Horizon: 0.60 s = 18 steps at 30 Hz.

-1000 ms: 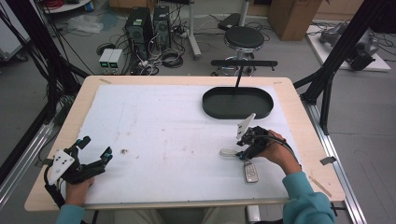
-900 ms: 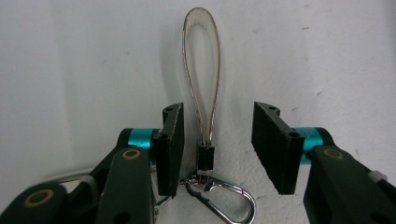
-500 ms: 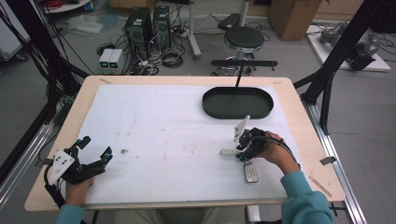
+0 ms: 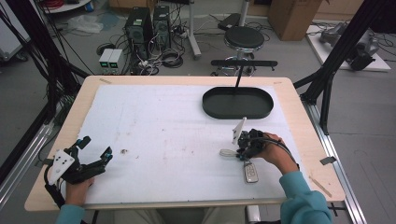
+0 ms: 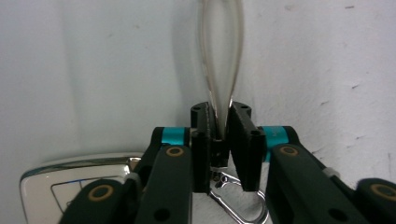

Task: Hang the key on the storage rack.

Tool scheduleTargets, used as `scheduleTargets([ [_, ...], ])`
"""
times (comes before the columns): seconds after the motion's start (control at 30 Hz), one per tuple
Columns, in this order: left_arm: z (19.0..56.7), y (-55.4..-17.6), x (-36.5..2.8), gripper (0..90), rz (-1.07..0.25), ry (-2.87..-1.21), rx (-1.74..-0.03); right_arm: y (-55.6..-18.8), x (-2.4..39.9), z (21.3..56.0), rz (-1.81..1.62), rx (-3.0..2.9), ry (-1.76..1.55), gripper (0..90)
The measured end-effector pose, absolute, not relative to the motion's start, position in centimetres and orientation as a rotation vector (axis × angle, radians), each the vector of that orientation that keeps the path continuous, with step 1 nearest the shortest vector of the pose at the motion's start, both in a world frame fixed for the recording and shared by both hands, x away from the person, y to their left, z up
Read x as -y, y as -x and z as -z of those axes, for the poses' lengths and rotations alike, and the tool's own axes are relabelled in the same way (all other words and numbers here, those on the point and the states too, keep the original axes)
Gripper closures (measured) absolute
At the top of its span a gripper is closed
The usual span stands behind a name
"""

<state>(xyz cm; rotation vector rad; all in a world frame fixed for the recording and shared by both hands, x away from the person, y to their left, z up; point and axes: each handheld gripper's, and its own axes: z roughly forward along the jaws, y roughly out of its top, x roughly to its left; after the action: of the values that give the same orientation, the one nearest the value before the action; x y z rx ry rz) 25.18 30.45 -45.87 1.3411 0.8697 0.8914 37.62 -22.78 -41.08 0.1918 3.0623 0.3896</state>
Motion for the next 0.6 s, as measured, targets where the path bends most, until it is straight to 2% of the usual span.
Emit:
scheduleTargets([
  [0.6,45.88,-25.18,-30.43,11.0,-0.893,-1.34,-0.869,-37.73,23.26,40.36,-0.447,-3.044,-0.28,82.6],
])
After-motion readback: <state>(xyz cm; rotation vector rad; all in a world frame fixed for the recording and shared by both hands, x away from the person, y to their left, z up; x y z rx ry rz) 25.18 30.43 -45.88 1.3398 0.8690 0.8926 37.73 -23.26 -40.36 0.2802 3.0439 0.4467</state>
